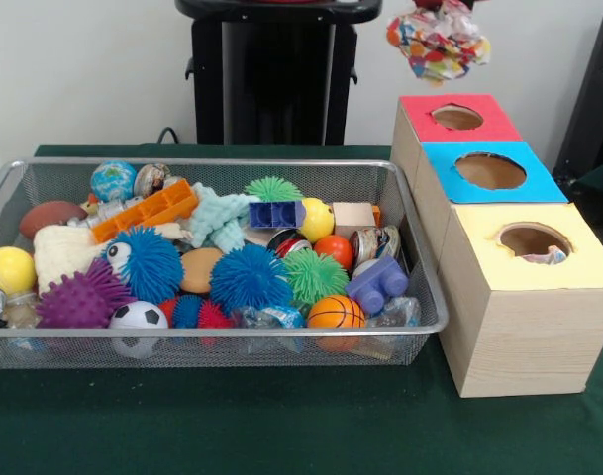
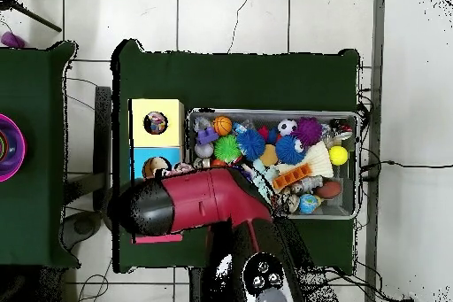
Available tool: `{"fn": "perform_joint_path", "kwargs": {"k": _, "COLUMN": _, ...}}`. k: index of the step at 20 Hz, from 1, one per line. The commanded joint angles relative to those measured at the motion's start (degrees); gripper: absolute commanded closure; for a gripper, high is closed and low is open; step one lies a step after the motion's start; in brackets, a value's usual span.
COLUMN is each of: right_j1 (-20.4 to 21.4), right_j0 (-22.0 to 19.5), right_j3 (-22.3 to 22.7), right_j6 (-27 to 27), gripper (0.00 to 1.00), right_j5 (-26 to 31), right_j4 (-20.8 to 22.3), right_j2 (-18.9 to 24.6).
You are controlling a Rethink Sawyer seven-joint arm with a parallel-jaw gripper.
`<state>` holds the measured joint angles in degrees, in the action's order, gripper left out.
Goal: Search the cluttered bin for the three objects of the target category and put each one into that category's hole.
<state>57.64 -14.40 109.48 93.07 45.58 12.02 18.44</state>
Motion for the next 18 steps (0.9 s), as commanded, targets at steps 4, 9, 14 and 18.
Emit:
{"fn": "perform_joint_path", "kwargs": {"k": 4, "right_j1": -11.60, "right_j0": 3.30, "right_j3": -11.67, "right_j6": 16.55, "gripper": 1.00, "right_j5": -4.34, "right_j4": -1.48, "right_j2": -5.50}}
{"fn": "perform_joint_path", "kwargs": {"k": 9, "right_j1": -15.61, "right_j0": 5.27, "right_j3": -16.96, "right_j6": 15.98, "gripper": 1.00, "right_j5": -4.70, "right_j4": -1.88, "right_j2": -7.25}}
{"fn": "perform_joint_path", "kwargs": {"k": 14, "right_j1": -18.69, "right_j0": 6.71, "right_j3": -23.72, "right_j6": 14.89, "gripper": 1.00, "right_j5": -0.33, "right_j4": -2.79, "right_j2": -8.05}}
{"fn": "perform_joint_path", "kwargs": {"k": 18, "right_j1": -20.85, "right_j0": 8.52, "right_j3": -29.64, "right_j6": 15.22, "gripper": 1.00, "right_j5": 4.17, "right_j4": -3.86, "right_j2": -9.12}}
